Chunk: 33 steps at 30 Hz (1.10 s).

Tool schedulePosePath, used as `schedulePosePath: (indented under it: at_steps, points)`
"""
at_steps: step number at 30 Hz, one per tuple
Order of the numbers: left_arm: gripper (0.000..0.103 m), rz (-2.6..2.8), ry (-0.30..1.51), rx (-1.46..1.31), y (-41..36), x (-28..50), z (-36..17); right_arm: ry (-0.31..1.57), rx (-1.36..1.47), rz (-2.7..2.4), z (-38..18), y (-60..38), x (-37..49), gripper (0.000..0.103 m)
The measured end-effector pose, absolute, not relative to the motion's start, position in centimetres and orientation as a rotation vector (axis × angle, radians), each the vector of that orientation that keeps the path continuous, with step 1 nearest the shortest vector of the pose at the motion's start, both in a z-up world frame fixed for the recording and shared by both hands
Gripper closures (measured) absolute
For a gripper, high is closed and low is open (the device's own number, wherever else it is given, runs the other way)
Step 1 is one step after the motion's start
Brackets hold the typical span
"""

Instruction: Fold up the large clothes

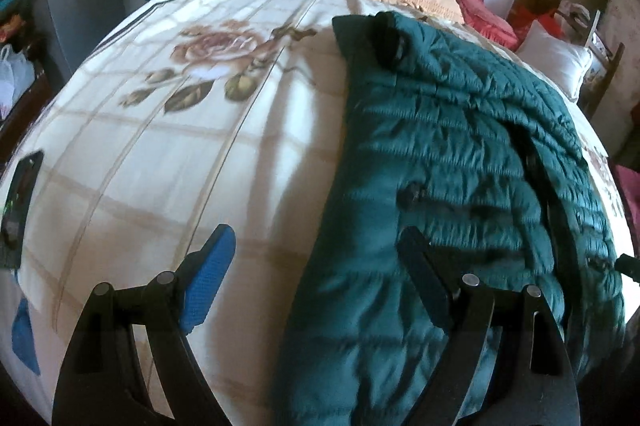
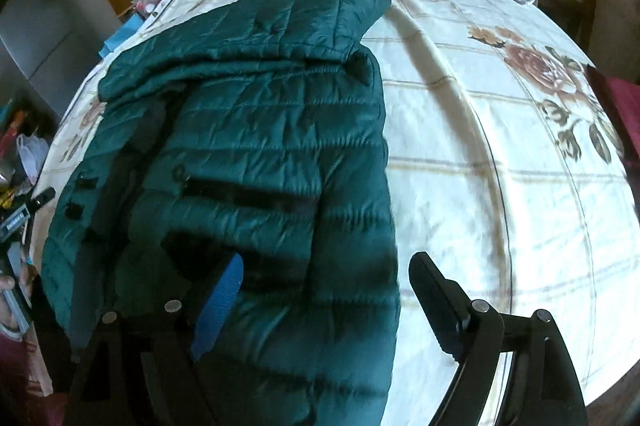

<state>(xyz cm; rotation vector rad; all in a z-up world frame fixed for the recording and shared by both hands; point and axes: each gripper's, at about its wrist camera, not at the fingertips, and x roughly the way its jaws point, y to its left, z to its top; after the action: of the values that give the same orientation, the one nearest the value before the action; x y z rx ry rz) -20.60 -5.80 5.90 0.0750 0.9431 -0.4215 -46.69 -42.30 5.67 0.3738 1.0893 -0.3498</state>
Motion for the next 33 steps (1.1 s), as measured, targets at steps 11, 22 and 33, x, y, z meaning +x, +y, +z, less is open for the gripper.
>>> schedulePosePath:
  at_steps: [11,22,33]
  points:
    - [0.018,-0.419,1.001,0.044,-2.6,-23.1,4.9,1.121,0.402,-0.355,5.3,-41.0,-50.4,0.014]
    - [0.018,-0.485,1.144,-0.052,-0.5,-23.9,3.3,1.135,0.495,-0.344,4.5,-41.4,-53.2,0.013]
    - [0.018,-0.573,1.183,-0.097,-1.1,-25.1,2.9,1.125,0.571,-0.355,4.3,-42.5,-54.7,0.012]
